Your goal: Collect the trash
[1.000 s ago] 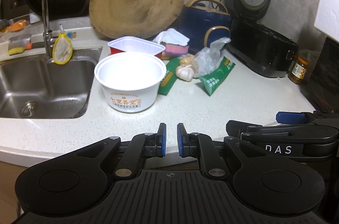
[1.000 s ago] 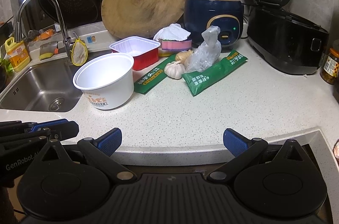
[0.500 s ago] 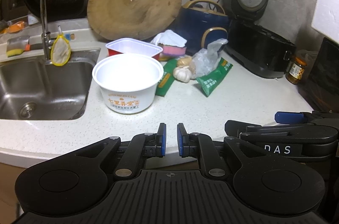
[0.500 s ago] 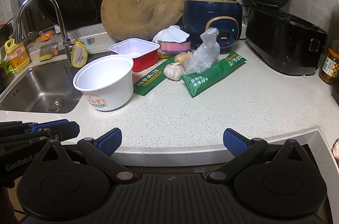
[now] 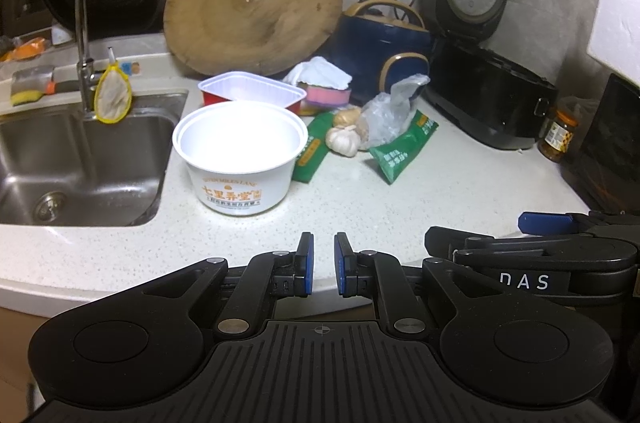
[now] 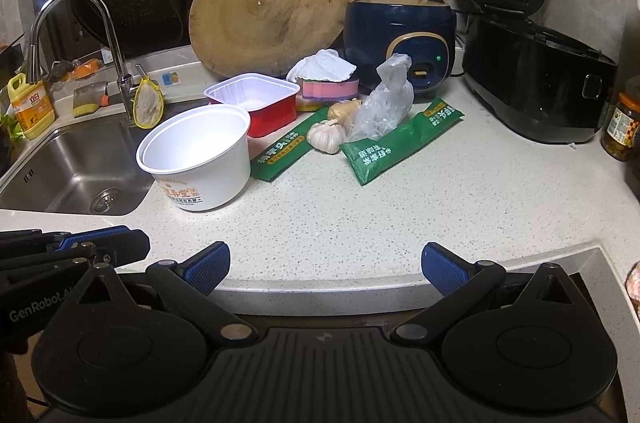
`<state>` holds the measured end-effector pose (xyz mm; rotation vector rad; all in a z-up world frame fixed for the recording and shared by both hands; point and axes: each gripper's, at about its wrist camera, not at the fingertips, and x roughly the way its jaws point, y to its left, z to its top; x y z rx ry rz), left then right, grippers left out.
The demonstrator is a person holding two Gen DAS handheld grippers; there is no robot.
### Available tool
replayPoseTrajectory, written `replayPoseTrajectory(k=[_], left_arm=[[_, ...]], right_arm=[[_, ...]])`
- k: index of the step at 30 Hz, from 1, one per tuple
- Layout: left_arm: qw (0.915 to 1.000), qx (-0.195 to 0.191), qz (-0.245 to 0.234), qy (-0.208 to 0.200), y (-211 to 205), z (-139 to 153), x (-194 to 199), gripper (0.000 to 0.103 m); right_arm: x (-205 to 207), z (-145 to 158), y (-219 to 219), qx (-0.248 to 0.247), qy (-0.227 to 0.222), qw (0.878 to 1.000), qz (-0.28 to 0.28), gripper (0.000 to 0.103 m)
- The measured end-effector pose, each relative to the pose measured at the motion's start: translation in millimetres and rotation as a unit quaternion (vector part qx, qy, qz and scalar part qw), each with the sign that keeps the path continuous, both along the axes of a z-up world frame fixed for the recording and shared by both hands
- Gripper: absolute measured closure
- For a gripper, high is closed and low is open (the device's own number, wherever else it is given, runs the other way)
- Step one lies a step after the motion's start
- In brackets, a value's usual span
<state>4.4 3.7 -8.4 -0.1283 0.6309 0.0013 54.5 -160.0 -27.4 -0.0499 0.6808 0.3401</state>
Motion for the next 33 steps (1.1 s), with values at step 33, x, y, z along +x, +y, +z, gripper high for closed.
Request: replayPoseTrajectory(k=[33], left_arm=[[0.995, -0.094, 0.014, 0.033, 44.3, -24.3, 76.2, 0.089]], right_arm=[[76.5, -23.1, -12.4, 0.013, 0.004, 1.0, 0.016, 0.0]])
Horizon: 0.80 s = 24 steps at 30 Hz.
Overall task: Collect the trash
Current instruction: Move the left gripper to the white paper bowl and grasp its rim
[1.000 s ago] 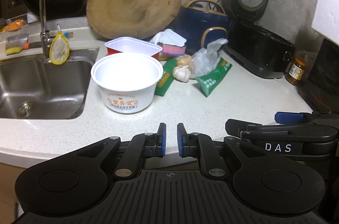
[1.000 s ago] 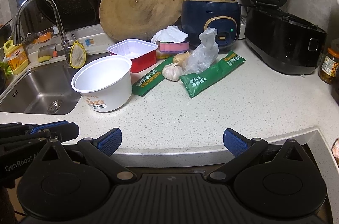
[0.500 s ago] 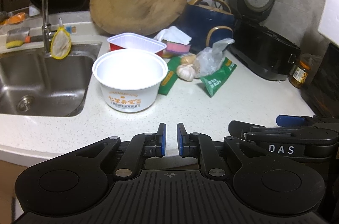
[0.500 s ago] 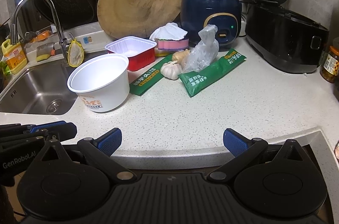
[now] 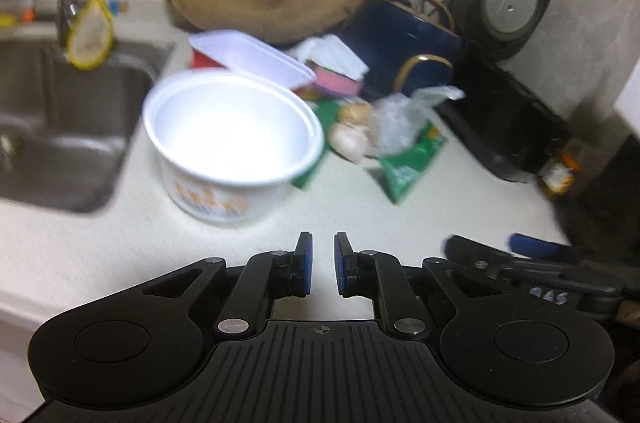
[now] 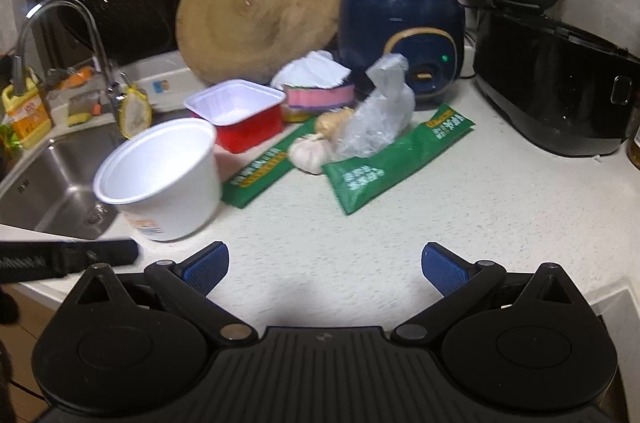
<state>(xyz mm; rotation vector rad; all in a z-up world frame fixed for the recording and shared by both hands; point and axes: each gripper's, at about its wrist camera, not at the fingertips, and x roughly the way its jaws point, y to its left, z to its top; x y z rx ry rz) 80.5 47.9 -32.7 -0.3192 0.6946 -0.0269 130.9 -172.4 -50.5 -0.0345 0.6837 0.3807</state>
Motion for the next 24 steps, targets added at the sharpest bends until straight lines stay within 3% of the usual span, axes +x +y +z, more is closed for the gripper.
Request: replayPoseTrajectory(k=[3, 6, 13, 18, 24], left_arm=[[0.9998, 0.018, 0.005, 0.0, 5.6, 5.2, 9.2, 0.089], [0.9996, 0.012, 0.024, -0.004, 18.5, 11.4, 16.0, 0.089], [0.9908, 0.01, 0.132, -0.031, 57.5, 29.0, 23.3, 0.089], [0.984, 0.018, 0.176, -0.02, 78.8, 23.4, 34.7, 0.089], [0.9794, 0.02, 0.201, 0.008, 88.0, 5.3, 52.1, 0.089]], right_arm=[[18.0, -5.4, -7.2, 0.017, 0.014, 1.0, 0.0, 0.001], [36.3, -9.8, -9.2, 0.021, 0.015, 1.0, 0.0, 0.0], [62.5, -15.7, -6.8, 0.014, 0.009, 1.0, 0.021, 0.001], [74.7, -21.8, 0.6, -0.011, 0.003, 0.999, 0.038, 0.001], [80.2, -24.4, 8.4, -0.006, 0.005, 0.998, 0.066, 0.001]])
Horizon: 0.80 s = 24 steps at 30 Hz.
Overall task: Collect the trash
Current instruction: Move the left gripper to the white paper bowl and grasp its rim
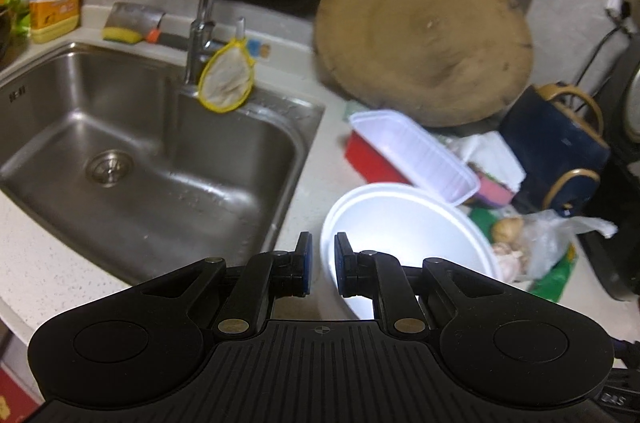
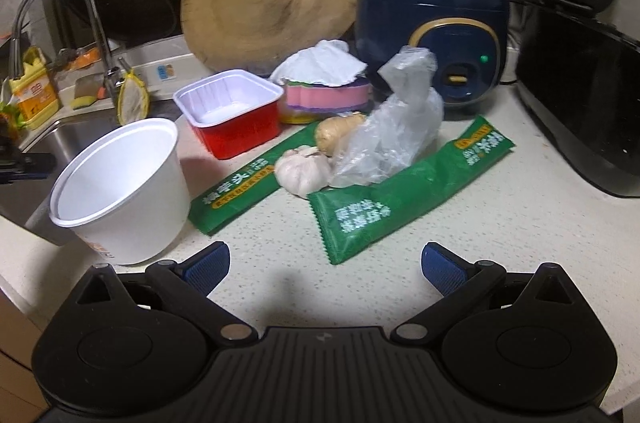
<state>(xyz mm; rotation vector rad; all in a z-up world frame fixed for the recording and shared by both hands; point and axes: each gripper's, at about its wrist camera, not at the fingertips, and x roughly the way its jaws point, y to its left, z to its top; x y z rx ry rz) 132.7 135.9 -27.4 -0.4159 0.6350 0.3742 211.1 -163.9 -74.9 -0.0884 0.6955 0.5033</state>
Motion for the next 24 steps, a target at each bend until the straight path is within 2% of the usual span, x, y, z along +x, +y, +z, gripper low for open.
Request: replayPoseTrajectory(k=[7, 10, 15, 18, 22, 24], left_arm=[[0.9996, -0.026, 0.0, 0.014, -1.0, -21.7, 13.8, 0.089], [0.999, -0.03, -0.026, 0.02, -11.2, -26.8, 15.7, 0.085], [0.9957, -0.047, -0.077, 0.023, -35.1, -27.0, 5.8, 0.087], [0.9947, -0.057, -0.08, 0.029, -43.0, -29.0, 0.2, 0.087], [0.9965, -0.053, -0.054, 0.034, -40.5, -29.4, -6.9, 0.087], [0.9969, -0.056, -0.042, 0.035, -37.1, -29.3, -9.1, 0.087]], right_arm=[[2.4, -3.0, 5.9, -0.026, -0.022, 0.999, 0.012, 0.001], [8.2, -1.5, 5.2, -0.038, -0.038, 0.999, 0.008, 0.001], [29.6, 0.3, 4.6, -0.033, -0.052, 0.998, 0.001, 0.001], [48.2, -3.6, 6.3, -0.016, -0.043, 0.999, 0.004, 0.001], [80.4, -15.3, 2.9, 0.028, -0.004, 1.0, 0.006, 0.001], [92.5, -21.7, 3.6, 0.032, 0.007, 0.999, 0.008, 0.001]])
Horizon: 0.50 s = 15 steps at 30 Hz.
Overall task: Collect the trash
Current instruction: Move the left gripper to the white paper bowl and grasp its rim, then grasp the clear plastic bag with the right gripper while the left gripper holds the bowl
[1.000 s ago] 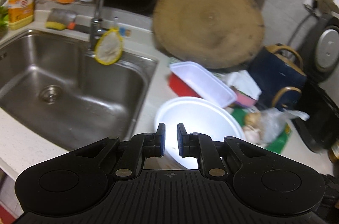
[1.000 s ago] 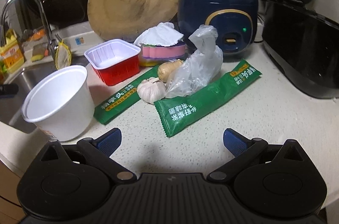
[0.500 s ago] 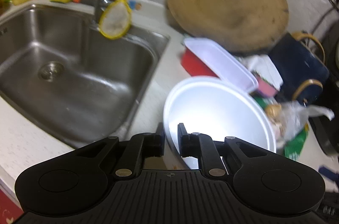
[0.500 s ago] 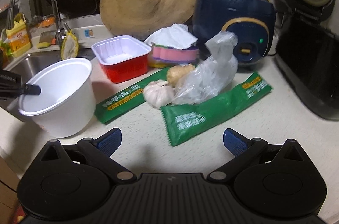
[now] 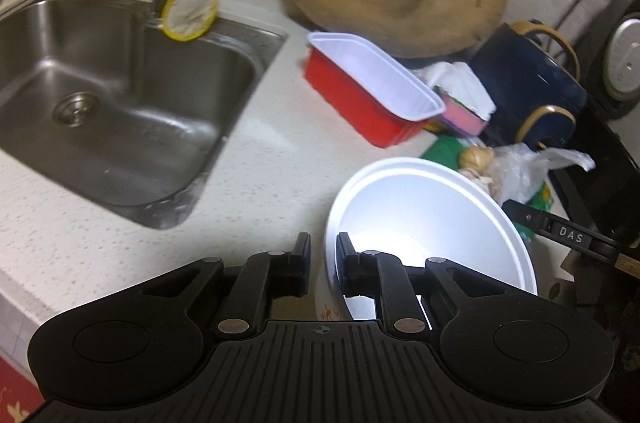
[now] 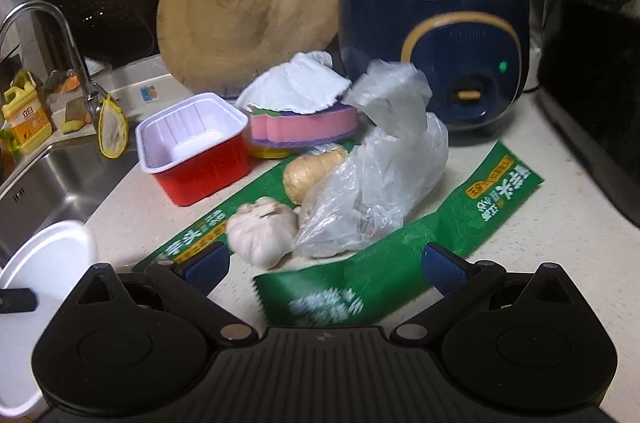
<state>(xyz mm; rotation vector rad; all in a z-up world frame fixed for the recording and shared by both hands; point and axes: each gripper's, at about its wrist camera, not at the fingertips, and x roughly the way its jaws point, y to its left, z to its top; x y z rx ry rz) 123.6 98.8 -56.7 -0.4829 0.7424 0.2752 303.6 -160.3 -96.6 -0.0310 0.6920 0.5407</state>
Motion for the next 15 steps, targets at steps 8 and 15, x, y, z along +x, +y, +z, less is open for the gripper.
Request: replayPoseTrajectory(k=[8, 15], left_arm=[[0.9999, -0.009, 0.006, 0.007, -3.2, -1.1, 2.2, 0.087], [0.9999, -0.009, -0.004, 0.008, -11.1, -4.4, 10.8, 0.087]], right_arm=[[21.1, -22.0, -10.1, 0.017, 0.055, 0.998, 0.019, 0.0], [19.5, -20.2, -8.2, -0.004, 0.062, 0.998, 0.023, 0.0]])
